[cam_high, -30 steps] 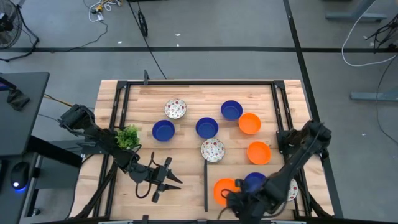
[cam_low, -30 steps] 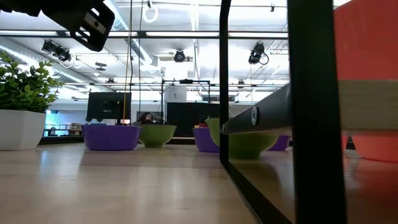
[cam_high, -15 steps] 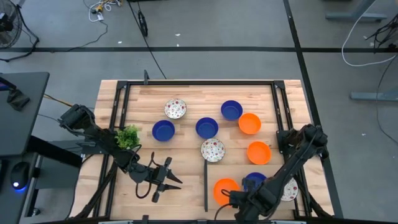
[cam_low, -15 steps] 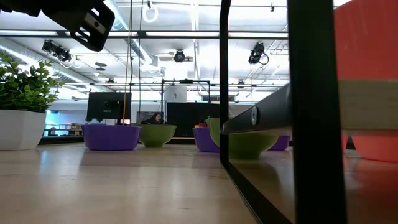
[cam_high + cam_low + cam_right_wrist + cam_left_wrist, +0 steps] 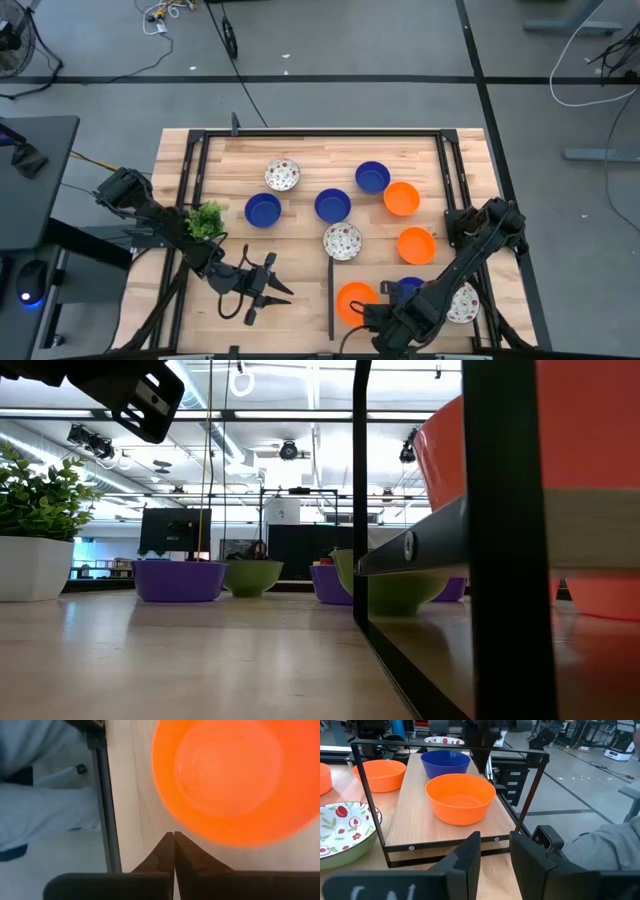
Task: Pick & Place Mini bowls
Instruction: Put the orange bowl on the shelf, then stack the blue bowl on the blue bowl on the shelf
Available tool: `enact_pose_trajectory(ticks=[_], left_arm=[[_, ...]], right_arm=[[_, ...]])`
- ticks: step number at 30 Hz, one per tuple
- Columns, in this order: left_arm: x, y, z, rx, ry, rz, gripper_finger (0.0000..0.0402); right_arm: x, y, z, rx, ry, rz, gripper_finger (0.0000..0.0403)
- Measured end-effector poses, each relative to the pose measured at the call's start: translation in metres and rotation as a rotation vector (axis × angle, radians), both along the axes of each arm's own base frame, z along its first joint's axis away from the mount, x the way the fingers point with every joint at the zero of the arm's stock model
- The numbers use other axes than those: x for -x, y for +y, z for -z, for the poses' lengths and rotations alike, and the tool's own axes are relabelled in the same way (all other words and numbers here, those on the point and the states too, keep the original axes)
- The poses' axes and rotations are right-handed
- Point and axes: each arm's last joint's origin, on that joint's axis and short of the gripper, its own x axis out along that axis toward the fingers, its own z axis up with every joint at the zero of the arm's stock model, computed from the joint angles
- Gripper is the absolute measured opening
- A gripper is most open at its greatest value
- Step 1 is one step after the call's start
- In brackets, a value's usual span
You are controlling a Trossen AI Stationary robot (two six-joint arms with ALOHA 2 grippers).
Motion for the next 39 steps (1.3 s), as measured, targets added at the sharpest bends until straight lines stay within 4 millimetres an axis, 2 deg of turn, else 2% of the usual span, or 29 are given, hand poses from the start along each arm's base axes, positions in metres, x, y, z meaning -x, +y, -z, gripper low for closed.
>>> enact_pose_trajectory(ticks=[5,9,12,15,19,24,28,32,36,39], left_arm=[[0.0,0.0,0.0,-0.002,0.002,0.0,0.0108],[-0.001,0.001,0.001,-0.024,0.002,-0.013,0.0108],[-0.001,0.003,0.003,-0.059,0.013,-0.052,0.0108],[-0.001,0.004,0.005,-0.079,0.019,-0.096,0.0108],[0.0,0.006,0.007,-0.098,0.038,-0.125,0.0108],[0.0,0.007,0.009,-0.122,0.048,-0.159,0.0108],[0.001,0.009,0.012,-0.158,0.063,-0.212,0.0108],[-0.001,0.014,0.014,-0.188,0.082,-0.241,0.0108],[-0.007,0.022,0.015,-0.192,0.096,-0.251,0.0108],[-0.011,0.028,0.016,-0.185,0.115,-0.234,0.0108]], right_arm=[[0.024,-0.018,-0.029,0.238,-0.127,0.043,0.0008],[0.038,-0.049,-0.053,0.494,-0.277,0.207,0.0008],[0.043,-0.079,-0.057,0.556,-0.265,0.283,0.0004],[0.048,-0.113,-0.045,0.568,-0.246,0.34,0.0003],[0.058,-0.163,-0.013,0.545,-0.178,0.391,0.0006],[0.067,-0.222,0.01,0.409,-0.065,0.496,0.0033],[0.063,-0.253,0.019,0.299,-0.094,0.502,0.0081],[0.047,-0.278,0.028,0.252,-0.198,0.458,0.0143],[0.03,-0.299,0.037,0.273,-0.252,0.391,0.0193],[0.021,-0.312,0.045,0.31,-0.255,0.35,0.0208]])
